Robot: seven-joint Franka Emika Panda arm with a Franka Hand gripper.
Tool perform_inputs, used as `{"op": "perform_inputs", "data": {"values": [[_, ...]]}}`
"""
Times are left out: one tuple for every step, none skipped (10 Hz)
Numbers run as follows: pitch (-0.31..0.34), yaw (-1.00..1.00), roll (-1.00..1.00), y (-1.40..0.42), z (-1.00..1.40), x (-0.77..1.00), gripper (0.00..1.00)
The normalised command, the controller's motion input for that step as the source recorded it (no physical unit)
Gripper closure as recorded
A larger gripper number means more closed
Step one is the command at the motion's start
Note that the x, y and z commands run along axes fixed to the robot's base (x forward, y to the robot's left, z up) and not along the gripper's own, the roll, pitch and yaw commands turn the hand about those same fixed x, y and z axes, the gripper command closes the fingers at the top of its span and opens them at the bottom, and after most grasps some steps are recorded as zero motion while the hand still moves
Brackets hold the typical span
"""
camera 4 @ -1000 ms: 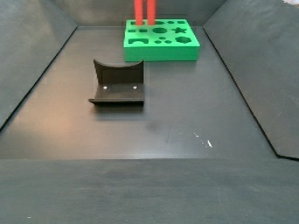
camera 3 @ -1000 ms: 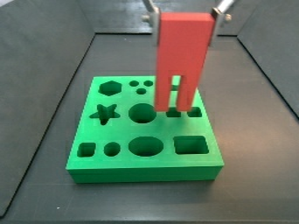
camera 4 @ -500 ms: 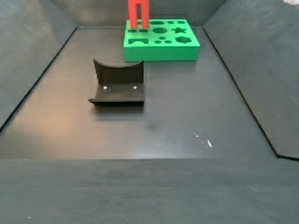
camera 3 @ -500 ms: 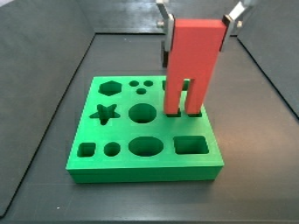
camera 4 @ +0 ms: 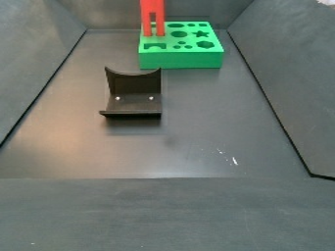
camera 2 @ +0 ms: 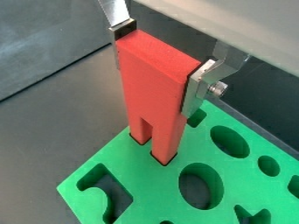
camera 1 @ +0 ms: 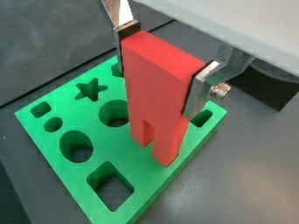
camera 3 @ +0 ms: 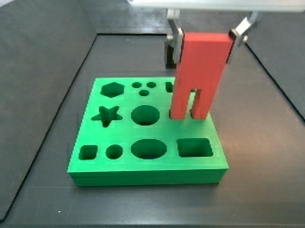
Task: Insert the double-square object.
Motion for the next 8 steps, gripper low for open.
{"op": "perform_inputs", "data": {"values": [[-0.021, 0.00, -0.02, 0.00, -0.36, 0.29, 1.00], [-0.050, -0.08, -0.04, -0.01, -0.35, 0.43, 1.00], [-0.039, -0.09, -0.04, -0.02, -0.33, 0.46, 1.00], [0.000, -0.03, -0.01, 0.00, -0.27, 0.36, 1.00], [0.000, 0.00, 0.00, 0.00, -0.23, 0.24, 1.00], [0.000, 0.00, 0.00, 0.00, -0.23, 0.22, 1.00], [0.000, -0.03, 0.00, 0.00, -0.24, 0.20, 1.00], [0.003, -0.03, 0.04, 0.00, -0.25, 0.20, 1.00]]}}
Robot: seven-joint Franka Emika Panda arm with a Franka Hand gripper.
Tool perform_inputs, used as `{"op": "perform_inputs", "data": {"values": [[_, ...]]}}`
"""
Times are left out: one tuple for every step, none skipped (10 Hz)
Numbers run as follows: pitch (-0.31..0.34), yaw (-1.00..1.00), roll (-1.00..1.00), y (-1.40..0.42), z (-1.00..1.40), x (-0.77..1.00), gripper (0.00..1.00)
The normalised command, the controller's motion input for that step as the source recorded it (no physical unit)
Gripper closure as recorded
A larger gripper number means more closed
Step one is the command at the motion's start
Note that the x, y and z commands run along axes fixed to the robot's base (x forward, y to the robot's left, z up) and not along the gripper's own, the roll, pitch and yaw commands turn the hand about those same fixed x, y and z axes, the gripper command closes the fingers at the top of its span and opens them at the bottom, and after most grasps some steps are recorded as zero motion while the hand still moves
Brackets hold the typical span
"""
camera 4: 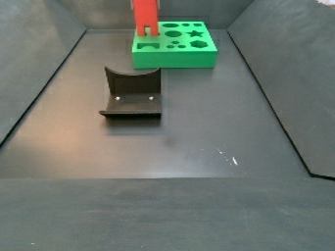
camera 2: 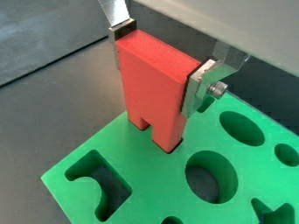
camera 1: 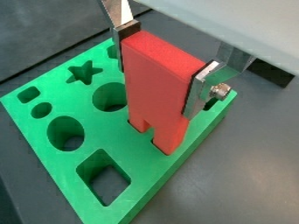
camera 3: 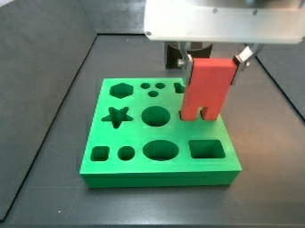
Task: Insert the double-square object.
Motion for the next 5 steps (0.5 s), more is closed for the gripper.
{"op": "perform_inputs", "data": {"values": [[0.004, 0.00, 0.07, 0.00, -0.25, 0.11, 1.00], [0.000, 0.00, 0.13, 0.00, -0.26, 0.01, 1.00], [0.000, 0.00, 0.13, -0.05, -0.15, 0.00, 1.00], [0.011, 0.00, 0.00, 0.04, 0.00, 0.05, 1.00], [0.000, 0.00, 0.00, 0.00, 0.00, 0.00, 1.00]]}}
